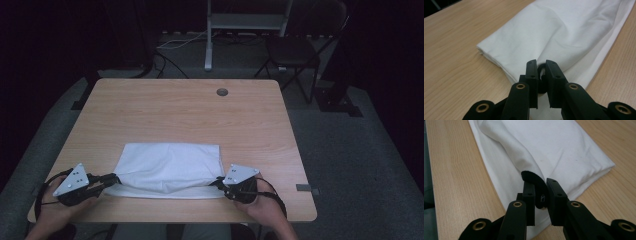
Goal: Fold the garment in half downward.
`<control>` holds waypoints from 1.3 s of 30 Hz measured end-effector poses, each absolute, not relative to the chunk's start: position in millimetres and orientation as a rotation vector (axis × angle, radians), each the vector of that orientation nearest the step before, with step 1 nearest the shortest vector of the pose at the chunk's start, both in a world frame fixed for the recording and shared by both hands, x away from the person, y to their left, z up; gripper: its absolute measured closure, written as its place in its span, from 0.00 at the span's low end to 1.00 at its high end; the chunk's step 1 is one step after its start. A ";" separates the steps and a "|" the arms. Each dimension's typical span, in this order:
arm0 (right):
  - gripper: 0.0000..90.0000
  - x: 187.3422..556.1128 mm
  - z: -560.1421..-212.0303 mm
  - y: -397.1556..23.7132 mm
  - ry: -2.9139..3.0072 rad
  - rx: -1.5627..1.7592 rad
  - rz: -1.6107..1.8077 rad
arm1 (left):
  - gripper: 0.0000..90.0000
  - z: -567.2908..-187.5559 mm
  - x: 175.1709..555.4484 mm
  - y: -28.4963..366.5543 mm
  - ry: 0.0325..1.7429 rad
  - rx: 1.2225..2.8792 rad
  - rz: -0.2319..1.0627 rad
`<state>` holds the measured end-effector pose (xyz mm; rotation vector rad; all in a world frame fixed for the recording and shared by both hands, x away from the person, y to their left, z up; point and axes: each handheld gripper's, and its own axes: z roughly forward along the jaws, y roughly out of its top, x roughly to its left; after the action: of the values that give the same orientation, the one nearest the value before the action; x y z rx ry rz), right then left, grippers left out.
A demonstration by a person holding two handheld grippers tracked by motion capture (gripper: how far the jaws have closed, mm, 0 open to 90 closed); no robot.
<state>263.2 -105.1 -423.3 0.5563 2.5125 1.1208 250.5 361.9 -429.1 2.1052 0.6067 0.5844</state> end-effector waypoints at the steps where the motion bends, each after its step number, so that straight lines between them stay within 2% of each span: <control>1: 0.87 263.2 -423.7 -105.4 2.514 0.551 1.119 | 0.90 -430.0 250.3 362.0 0.612 2.104 0.578; 14: 0.78 260.5 -425.2 -115.9 2.581 0.525 1.023 | 0.84 -432.4 251.0 374.2 0.641 2.107 0.559; 23: 0.71 262.8 -415.5 -131.9 2.574 0.535 0.989 | 0.80 -416.8 257.9 393.7 0.699 2.033 0.595; 30: 0.65 279.7 -399.0 -120.8 2.480 0.582 1.067 | 0.78 -409.6 275.2 371.2 0.679 2.033 0.579; 34: 0.63 287.9 -407.5 -103.7 2.511 0.582 1.054 | 0.76 -419.2 280.6 349.2 0.636 2.112 0.511; 39: 0.61 286.5 -422.9 -88.9 2.581 0.566 1.052 | 0.75 -428.4 274.1 341.0 0.597 2.173 0.470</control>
<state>286.5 -88.9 -422.9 0.5661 2.5810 1.0522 274.1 341.0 -428.4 2.1733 0.5974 0.4695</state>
